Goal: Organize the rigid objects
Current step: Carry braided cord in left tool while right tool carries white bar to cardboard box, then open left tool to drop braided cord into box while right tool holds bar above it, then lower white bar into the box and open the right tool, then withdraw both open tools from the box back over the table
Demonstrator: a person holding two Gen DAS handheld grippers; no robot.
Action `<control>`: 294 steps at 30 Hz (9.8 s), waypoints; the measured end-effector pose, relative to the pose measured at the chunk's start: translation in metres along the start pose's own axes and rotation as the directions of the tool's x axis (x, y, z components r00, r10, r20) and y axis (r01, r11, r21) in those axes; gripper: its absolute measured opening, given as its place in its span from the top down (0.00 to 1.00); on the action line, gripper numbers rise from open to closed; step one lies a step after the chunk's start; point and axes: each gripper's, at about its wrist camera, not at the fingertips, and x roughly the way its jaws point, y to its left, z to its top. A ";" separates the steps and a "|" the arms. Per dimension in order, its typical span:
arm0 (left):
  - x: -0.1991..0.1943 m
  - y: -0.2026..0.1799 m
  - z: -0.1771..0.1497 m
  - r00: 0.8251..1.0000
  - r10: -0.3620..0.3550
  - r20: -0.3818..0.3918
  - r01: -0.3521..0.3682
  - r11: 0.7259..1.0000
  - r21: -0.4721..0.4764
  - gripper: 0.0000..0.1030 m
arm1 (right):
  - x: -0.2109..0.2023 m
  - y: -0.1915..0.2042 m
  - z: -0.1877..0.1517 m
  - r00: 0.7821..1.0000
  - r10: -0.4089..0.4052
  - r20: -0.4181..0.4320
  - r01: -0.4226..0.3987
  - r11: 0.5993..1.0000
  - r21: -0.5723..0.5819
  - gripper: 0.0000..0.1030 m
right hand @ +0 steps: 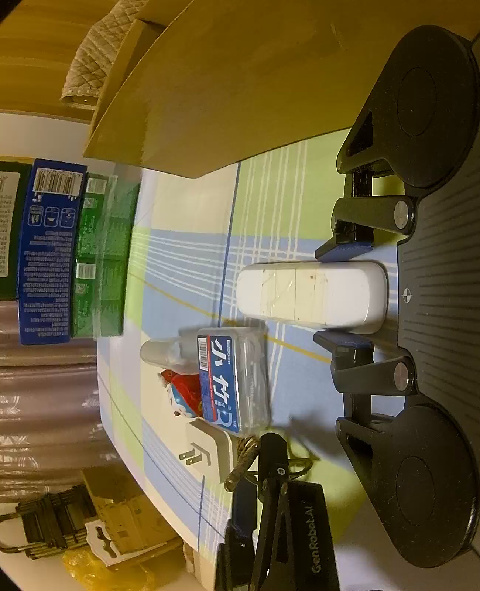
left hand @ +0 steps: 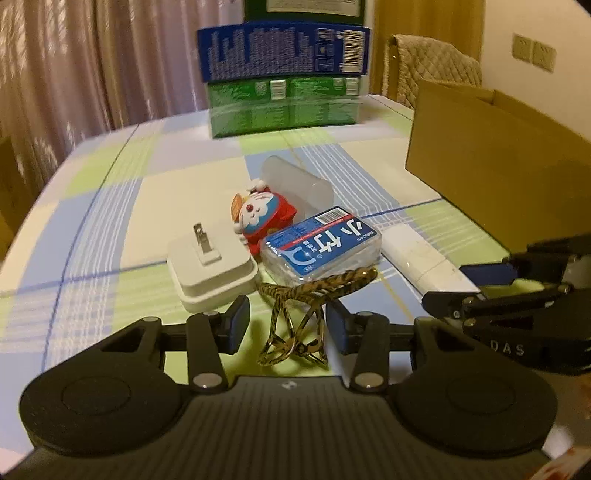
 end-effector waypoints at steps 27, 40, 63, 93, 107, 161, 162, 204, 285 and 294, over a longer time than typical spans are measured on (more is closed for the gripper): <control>-0.007 0.006 -0.003 0.999 0.006 -0.038 -0.009 0.998 -0.059 0.79 | 0.013 0.000 0.007 0.999 0.015 0.048 -0.014 0.999 -0.031 0.58; -0.013 -0.001 -0.003 0.999 0.016 -0.034 -0.018 0.998 -0.064 0.79 | 0.014 0.001 0.007 0.998 0.027 0.049 -0.024 0.998 -0.051 0.63; -0.088 0.010 -0.009 0.998 0.046 0.044 -0.036 0.978 -0.203 0.79 | -0.047 0.004 -0.035 0.997 -0.057 -0.045 0.055 0.997 -0.046 0.64; -0.150 0.001 -0.009 0.992 0.030 0.119 -0.008 0.984 -0.176 0.79 | -0.131 0.012 -0.017 0.997 -0.068 0.030 0.065 0.994 0.091 0.65; -0.166 -0.023 0.026 0.985 -0.008 0.170 0.032 0.990 -0.138 0.79 | -0.160 -0.017 0.006 0.995 -0.057 0.081 0.042 0.984 0.174 0.65; -0.081 -0.218 0.132 0.942 -0.325 0.077 0.320 0.945 0.070 0.79 | -0.229 -0.252 0.003 0.970 -0.133 0.203 0.033 0.902 0.430 0.65; -0.077 -0.219 0.131 0.943 -0.326 0.070 0.321 0.944 0.071 0.79 | -0.226 -0.253 0.001 0.972 -0.128 0.200 0.030 0.901 0.432 0.65; -0.074 -0.204 0.119 0.958 -0.284 0.034 0.282 0.958 0.055 0.70 | -0.197 -0.242 -0.014 0.989 -0.071 0.128 0.009 0.901 0.434 0.65; -0.123 0.065 0.003 0.983 0.181 0.033 -0.165 0.948 -0.272 0.20 | -0.132 -0.009 0.024 0.971 0.170 0.168 -0.186 0.979 0.085 0.25; -0.086 0.082 0.001 0.981 0.191 0.026 -0.179 0.953 -0.243 0.20 | -0.080 -0.002 0.019 0.974 0.169 0.153 -0.180 0.982 0.059 0.21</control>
